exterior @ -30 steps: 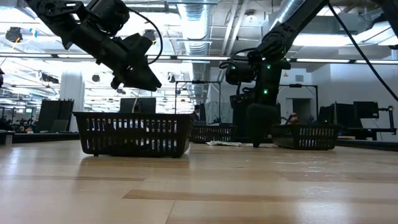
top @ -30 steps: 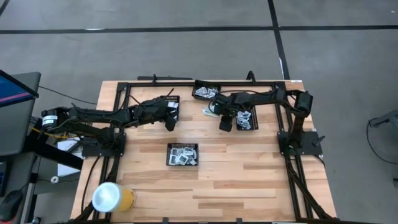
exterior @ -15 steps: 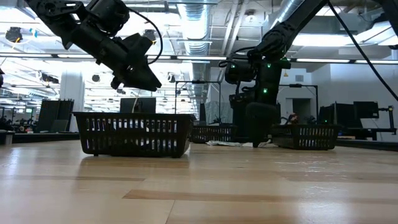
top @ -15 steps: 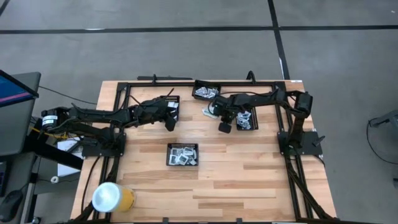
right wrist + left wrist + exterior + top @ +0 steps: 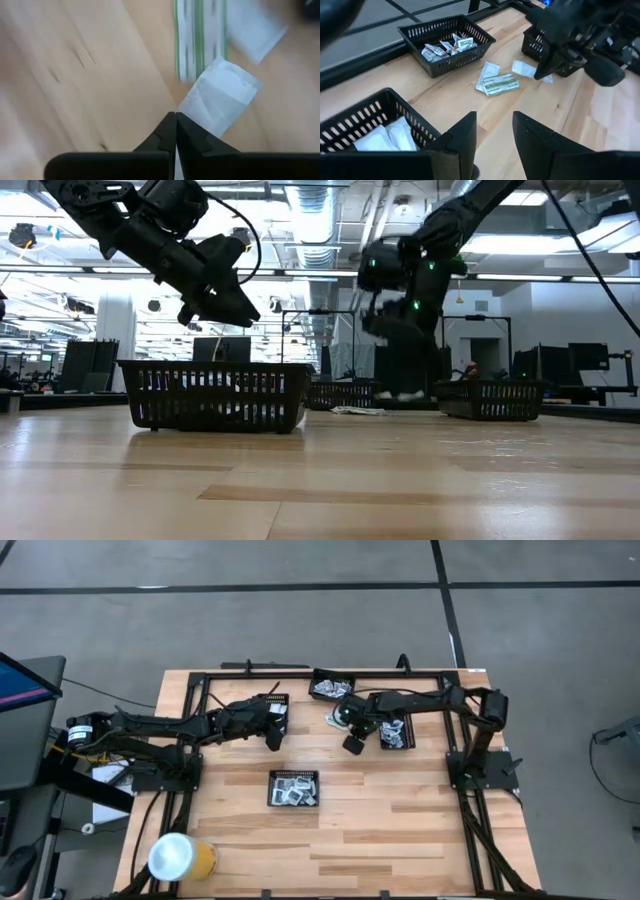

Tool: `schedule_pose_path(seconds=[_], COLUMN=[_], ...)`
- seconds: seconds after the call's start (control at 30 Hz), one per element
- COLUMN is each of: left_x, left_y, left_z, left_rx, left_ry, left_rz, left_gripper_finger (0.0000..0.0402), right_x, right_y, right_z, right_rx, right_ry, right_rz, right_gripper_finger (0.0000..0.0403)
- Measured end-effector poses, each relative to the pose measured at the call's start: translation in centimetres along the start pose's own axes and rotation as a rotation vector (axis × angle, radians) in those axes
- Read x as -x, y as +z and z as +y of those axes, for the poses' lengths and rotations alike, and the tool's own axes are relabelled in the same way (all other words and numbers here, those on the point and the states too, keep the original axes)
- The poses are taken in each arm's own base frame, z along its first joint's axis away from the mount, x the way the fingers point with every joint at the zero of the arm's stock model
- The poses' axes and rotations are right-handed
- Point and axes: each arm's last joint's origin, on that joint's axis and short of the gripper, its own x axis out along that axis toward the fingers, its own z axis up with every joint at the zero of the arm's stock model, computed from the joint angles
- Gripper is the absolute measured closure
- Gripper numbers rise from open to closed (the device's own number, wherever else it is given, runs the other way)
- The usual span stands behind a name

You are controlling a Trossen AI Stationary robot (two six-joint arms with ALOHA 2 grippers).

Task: Pick & Place First Aid Supplies
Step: Put the green bandage into the left black bin

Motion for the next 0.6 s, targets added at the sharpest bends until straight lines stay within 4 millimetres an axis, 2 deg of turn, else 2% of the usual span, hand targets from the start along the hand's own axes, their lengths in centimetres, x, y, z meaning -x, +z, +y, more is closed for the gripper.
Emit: schedule_pose_path(seconds=[0.23,0.47,0.6], left_x=[0.0,0.1,0.2], left_y=[0.0,0.5,1.3], left_z=[-0.1,-0.6,-1.1], left_rx=[0.101,0.201,0.218], left_ry=[-0.034,-0.164,-0.277], left_rz=[0.011,0.0,-0.056], left_gripper_finger=[0.0274,0.0274,0.0274], right_x=[4.4,8.3,9.6], right_y=[1.1,2.6,3.5], right_z=[1.1,2.1,2.6], right_rx=[-0.031,0.002,0.05], right_ry=[0.06,0.314,0.47], right_rz=[-0.201,-0.451,-0.566], right_gripper_finger=[0.0402,0.0402,0.0403])
